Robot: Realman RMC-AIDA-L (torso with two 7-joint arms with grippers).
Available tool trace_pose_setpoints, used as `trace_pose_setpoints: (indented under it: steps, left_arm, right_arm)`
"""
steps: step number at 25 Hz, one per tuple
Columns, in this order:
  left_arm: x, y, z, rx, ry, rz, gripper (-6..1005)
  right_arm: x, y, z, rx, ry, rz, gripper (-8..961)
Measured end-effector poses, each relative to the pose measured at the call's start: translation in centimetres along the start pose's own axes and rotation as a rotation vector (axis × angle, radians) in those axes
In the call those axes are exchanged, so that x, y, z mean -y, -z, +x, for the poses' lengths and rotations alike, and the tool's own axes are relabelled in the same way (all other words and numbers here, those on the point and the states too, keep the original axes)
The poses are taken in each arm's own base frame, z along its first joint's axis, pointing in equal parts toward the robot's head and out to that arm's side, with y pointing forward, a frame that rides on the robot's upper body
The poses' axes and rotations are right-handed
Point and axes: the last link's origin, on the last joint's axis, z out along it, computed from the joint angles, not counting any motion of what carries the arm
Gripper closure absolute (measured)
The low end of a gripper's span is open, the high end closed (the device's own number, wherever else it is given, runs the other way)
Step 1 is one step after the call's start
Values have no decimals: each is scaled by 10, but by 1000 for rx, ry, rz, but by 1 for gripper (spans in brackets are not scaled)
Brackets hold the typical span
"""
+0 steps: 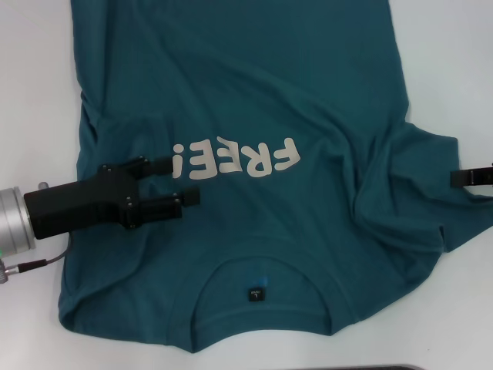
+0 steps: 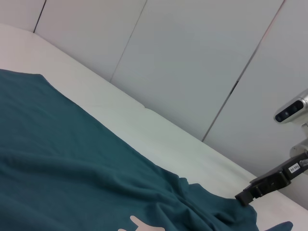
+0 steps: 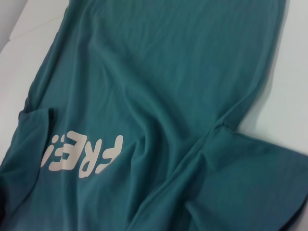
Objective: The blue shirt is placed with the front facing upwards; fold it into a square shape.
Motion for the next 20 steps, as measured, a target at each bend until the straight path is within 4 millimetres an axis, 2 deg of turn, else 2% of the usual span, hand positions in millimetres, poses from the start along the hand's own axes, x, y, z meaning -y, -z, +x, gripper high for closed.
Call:
trace_pose_setpoints:
  steps: [5, 10, 20]
  left_arm:
    - [0, 0, 1, 0, -2, -1, 120]
    - [0, -1, 1, -5, -1, -2, 121]
    - [-2, -1, 2, -12, 6, -12, 121]
  right_arm:
    - [-1, 9, -4, 40, 3, -19, 932]
    - [5, 21, -7, 118, -15, -10, 931]
    - [18, 31, -5, 189, -56, 48, 931]
